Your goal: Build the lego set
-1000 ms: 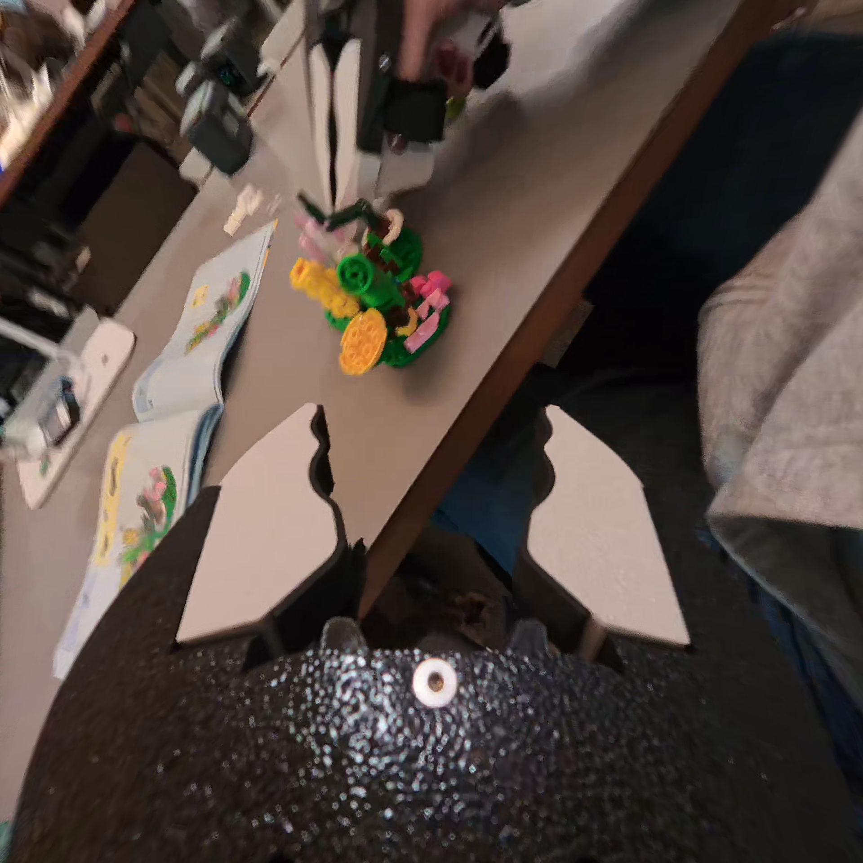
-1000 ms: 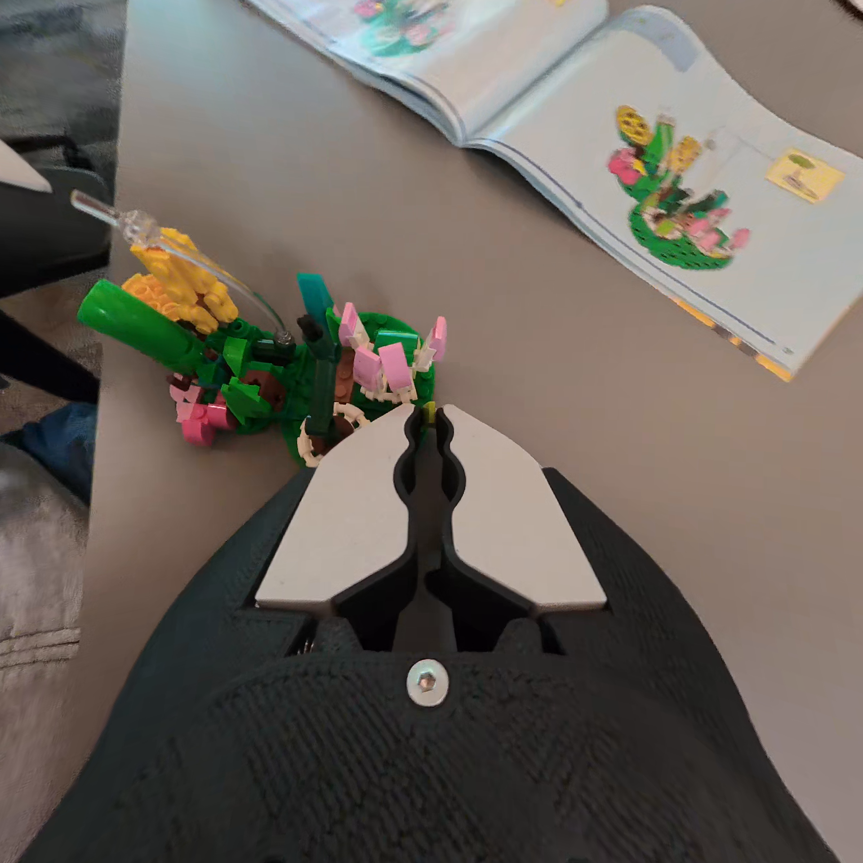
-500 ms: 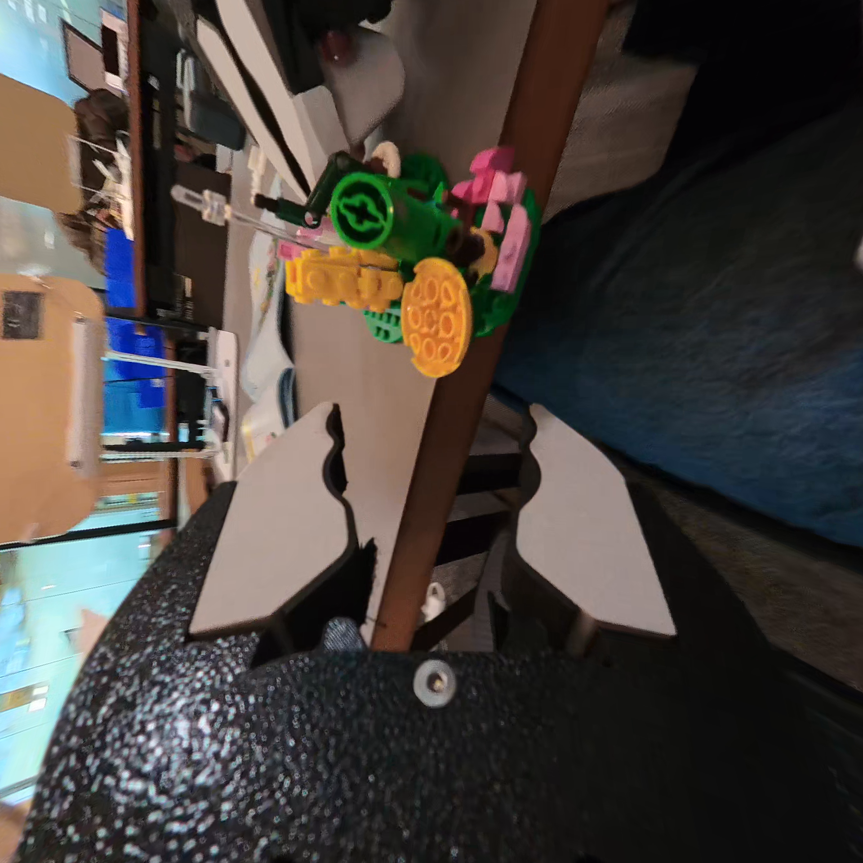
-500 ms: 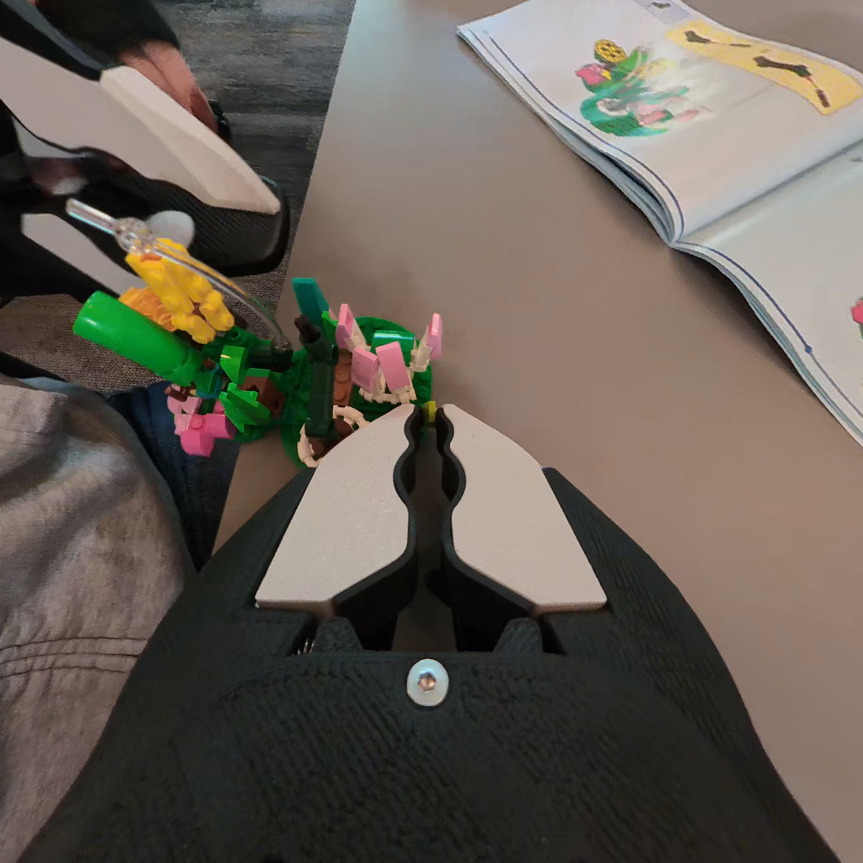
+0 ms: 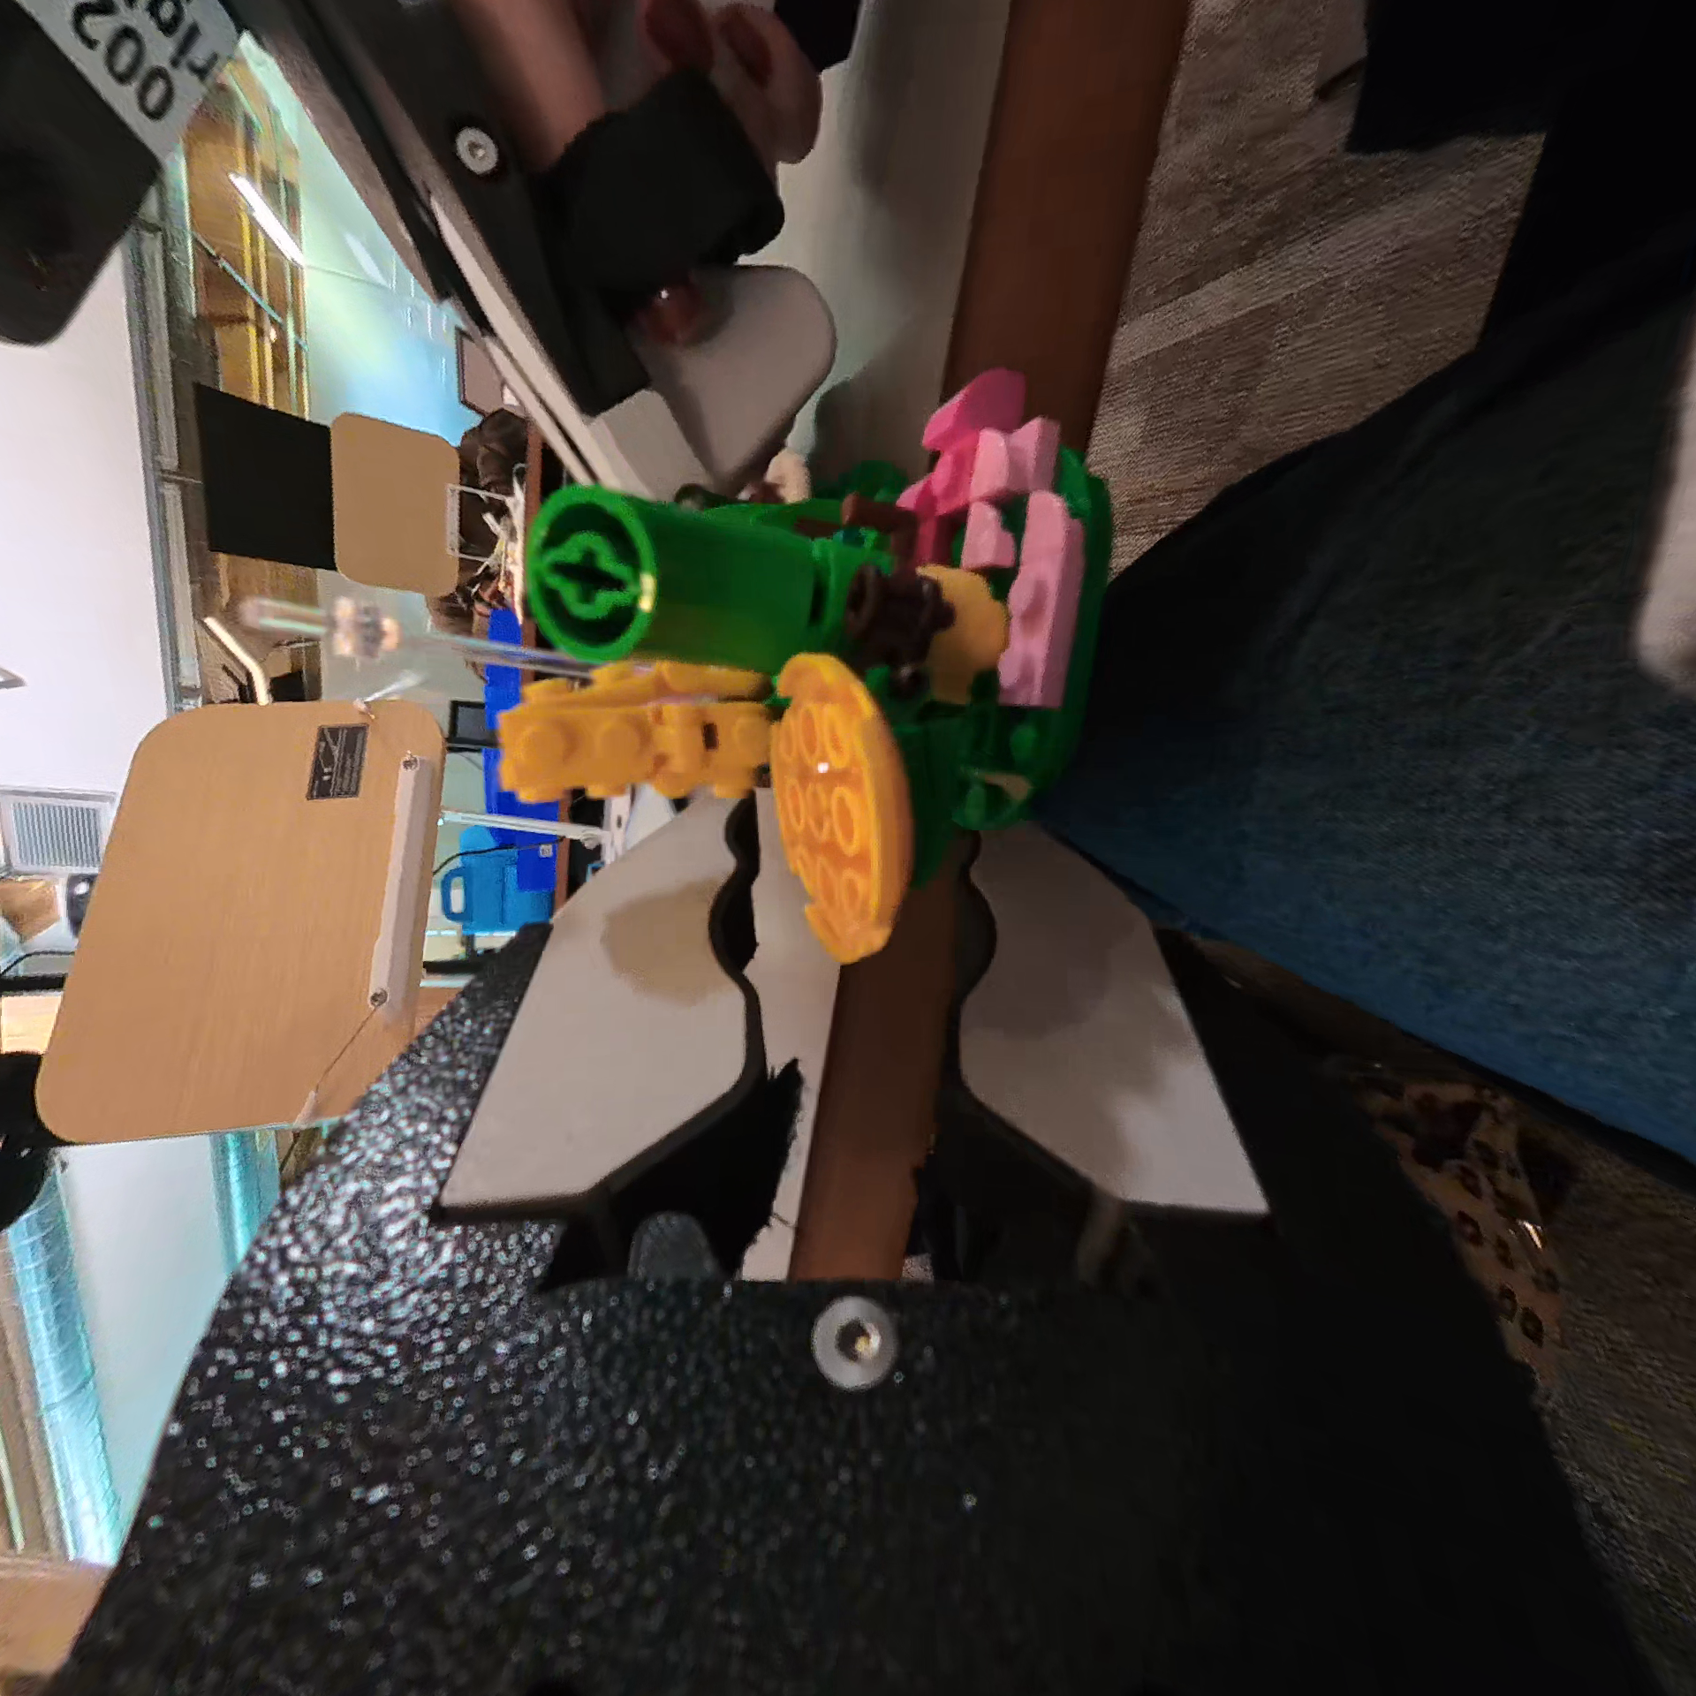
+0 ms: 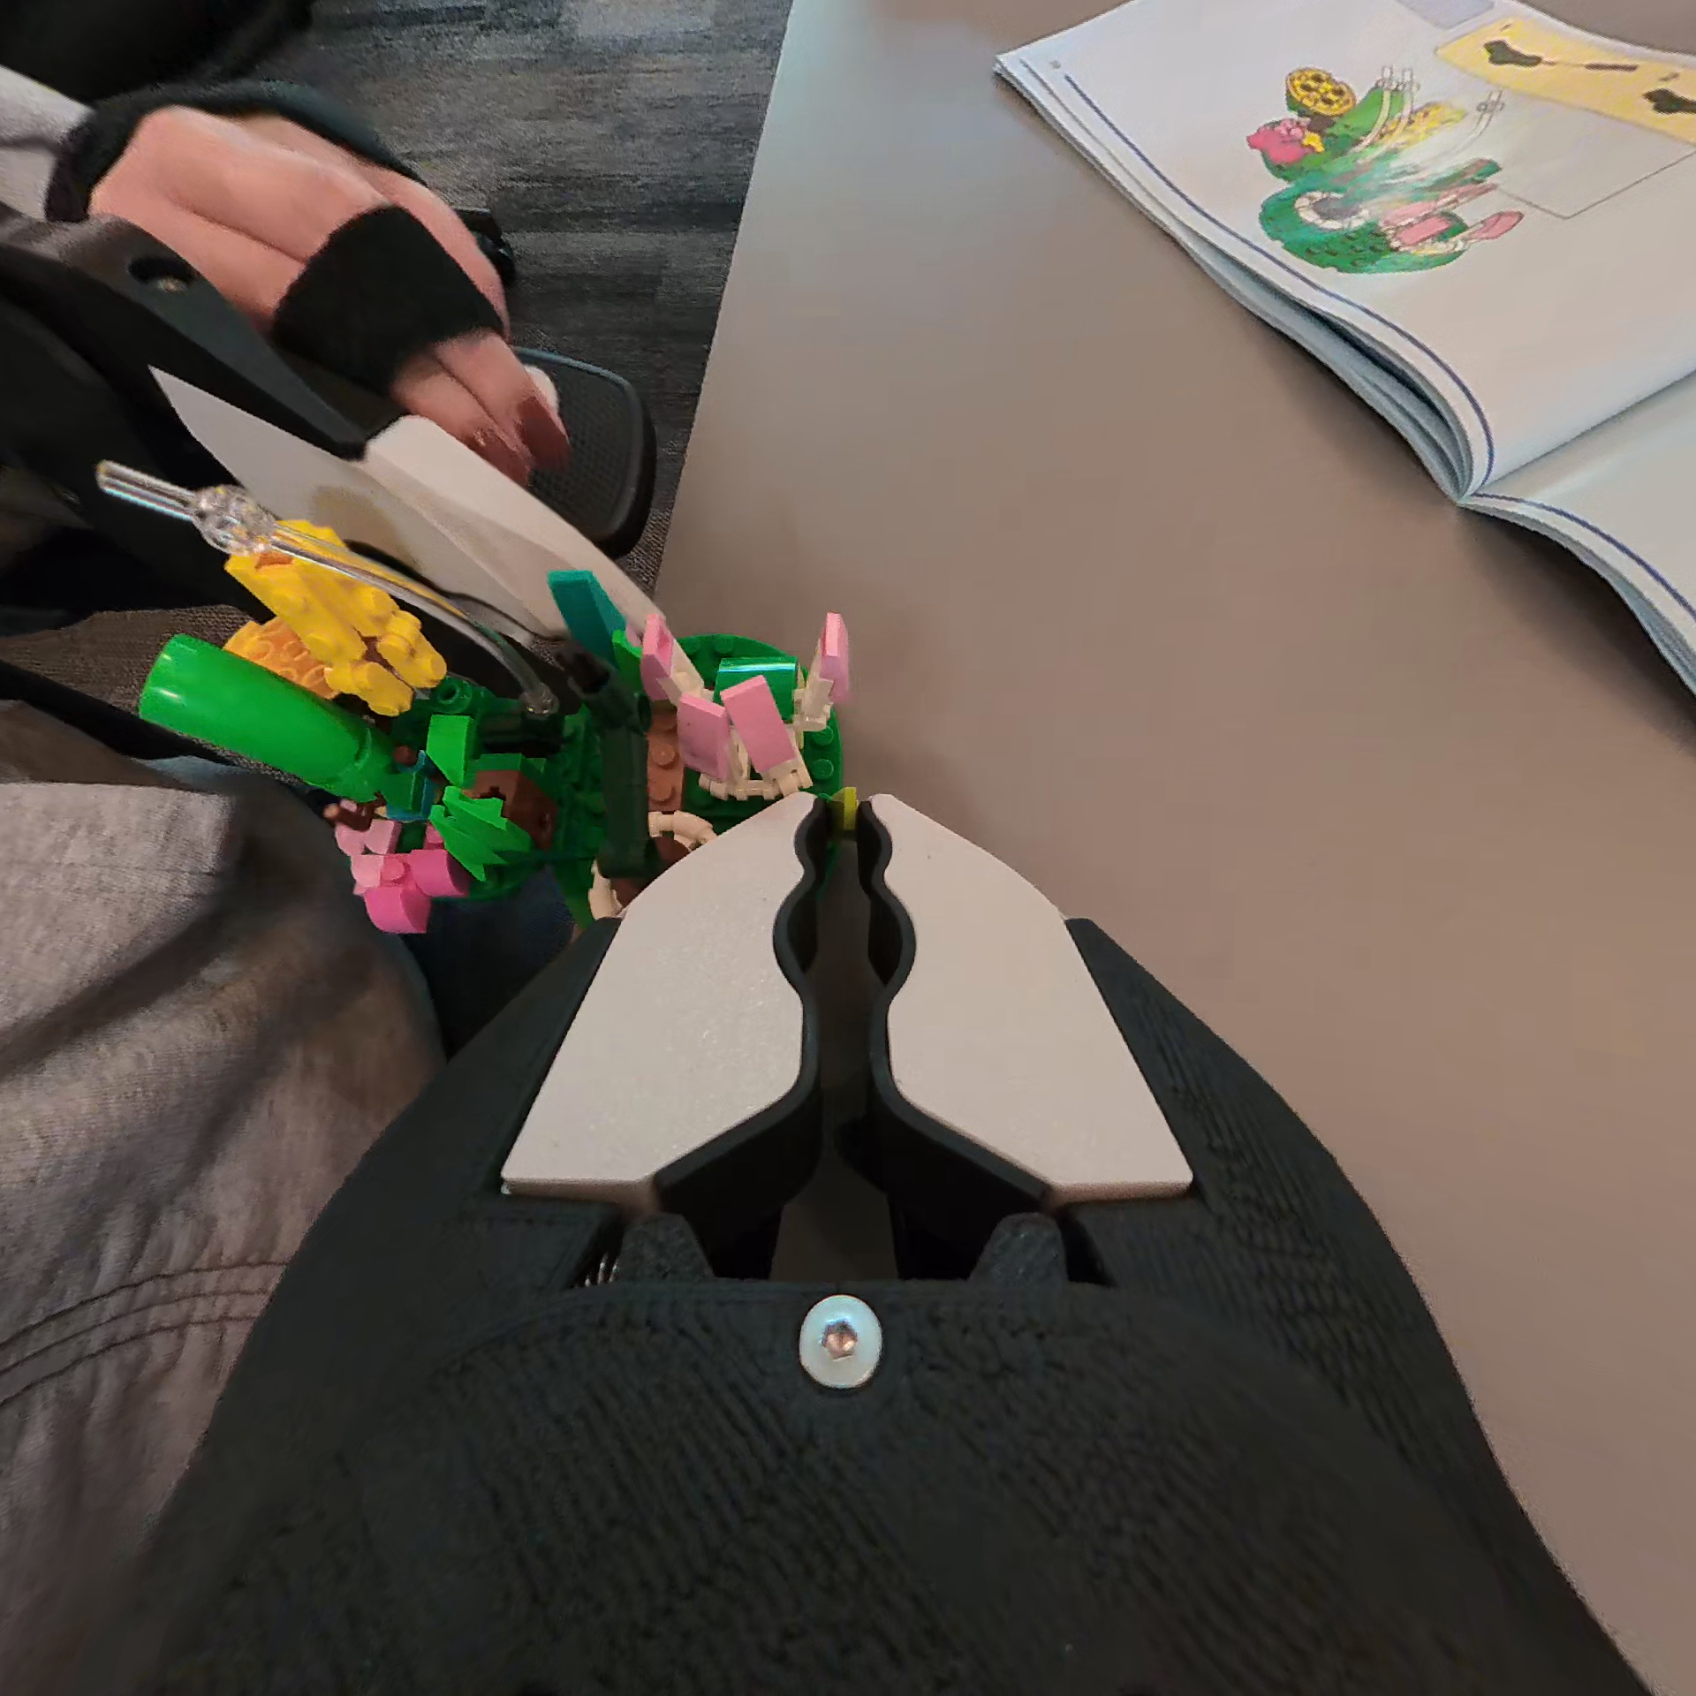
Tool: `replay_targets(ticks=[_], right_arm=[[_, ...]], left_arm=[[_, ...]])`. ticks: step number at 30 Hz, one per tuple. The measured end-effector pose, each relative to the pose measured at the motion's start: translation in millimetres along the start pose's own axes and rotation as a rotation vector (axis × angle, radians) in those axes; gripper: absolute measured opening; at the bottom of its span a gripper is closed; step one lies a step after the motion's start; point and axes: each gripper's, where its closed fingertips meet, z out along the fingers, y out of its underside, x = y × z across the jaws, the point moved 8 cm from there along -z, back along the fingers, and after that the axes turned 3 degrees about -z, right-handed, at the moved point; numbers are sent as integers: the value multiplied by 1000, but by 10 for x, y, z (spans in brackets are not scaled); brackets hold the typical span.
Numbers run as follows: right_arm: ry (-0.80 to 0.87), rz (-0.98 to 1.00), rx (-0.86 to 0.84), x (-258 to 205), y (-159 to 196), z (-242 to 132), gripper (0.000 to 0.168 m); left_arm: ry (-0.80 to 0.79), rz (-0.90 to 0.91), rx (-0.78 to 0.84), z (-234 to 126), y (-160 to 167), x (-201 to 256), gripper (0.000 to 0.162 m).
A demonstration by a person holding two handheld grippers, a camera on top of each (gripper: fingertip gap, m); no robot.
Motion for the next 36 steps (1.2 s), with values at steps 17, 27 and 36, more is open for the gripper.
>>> replay_targets(ticks=[17, 27, 36], right_arm=[[114, 46, 163, 49, 144, -320, 5], [-134, -5, 678, 9, 261, -1080, 4], [-26, -85, 669, 160, 425, -1487, 4]], left_arm=[[-104, -208, 184, -107, -32, -250, 4], [161, -504, 494, 229, -111, -618, 4], [303, -365, 666, 865, -330, -863, 4]])
